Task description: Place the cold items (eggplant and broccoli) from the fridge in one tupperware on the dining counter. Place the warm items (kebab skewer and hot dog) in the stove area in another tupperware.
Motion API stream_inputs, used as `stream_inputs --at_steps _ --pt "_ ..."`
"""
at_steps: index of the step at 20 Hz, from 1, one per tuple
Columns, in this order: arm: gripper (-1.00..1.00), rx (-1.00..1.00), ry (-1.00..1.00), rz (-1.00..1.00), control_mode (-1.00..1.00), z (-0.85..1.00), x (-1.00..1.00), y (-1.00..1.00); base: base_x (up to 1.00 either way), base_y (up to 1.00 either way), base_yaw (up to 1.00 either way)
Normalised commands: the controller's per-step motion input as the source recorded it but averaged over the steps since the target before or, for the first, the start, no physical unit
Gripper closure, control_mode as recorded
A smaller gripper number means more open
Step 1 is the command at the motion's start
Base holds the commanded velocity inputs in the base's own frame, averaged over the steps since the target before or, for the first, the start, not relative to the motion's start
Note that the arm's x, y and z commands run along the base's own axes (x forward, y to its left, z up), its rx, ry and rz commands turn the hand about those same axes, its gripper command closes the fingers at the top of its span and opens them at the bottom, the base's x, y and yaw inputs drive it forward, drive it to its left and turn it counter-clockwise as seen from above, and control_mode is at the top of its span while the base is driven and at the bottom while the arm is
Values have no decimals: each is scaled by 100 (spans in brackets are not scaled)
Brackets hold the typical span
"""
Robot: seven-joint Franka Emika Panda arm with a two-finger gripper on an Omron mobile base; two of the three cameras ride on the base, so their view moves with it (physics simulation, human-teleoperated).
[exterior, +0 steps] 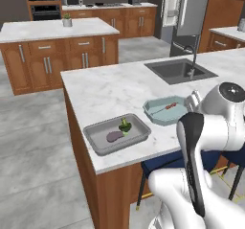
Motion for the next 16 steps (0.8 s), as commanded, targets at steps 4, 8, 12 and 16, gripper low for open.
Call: stream_inputs --at_steps 4,8,12,16 --pt "100 10 0 16 -100 -16 13 -88 0 0 0" --pt "100 15 9 0 -100 3 86 -91 0 0 0" --pt "100 14 22 0 -100 5 100 -71 0 0 0" --pt "100 3 47 15 -100 -31 100 -24 0 0 0"
